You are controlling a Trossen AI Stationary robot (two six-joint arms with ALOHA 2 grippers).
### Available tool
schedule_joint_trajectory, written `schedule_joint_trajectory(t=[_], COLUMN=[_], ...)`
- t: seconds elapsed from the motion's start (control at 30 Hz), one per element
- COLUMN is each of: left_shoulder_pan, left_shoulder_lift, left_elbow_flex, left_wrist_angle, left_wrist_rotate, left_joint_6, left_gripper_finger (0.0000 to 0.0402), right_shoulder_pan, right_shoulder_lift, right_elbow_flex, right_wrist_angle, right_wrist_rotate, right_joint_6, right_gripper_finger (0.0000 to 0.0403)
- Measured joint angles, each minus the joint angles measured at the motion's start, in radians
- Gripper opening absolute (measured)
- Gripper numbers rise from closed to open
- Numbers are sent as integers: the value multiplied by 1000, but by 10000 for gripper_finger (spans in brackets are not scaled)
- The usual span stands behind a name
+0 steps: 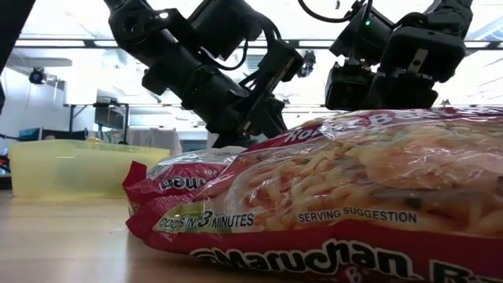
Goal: Sort Maruchan noodles
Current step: Put the blue noodle pack into the yellow bin
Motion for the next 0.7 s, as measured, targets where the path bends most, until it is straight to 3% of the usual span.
schedule_joint_trajectory(t=[0.23, 0.4, 0.7], left_shoulder_pan=[2, 2, 2], left_shoulder_lift=[-41, -52, -54], left_elbow_flex=[0, 0, 0], left_wrist_angle=[-86, -107, -100], left_wrist_rotate=[-20, -19, -14], left_joint_6=[62, 92, 107], left_gripper_finger=[36, 5, 0], right_shoulder_pan=[-1, -6, -20], right_shoulder_lift=[-28, -105, -232], right_elbow_flex=[6, 6, 3], right_wrist_angle=[-34, -49, -148], right_wrist_rotate=[15, 12, 54], right_joint_6=[18, 19, 2], right_gripper_finger=[171, 171, 171])
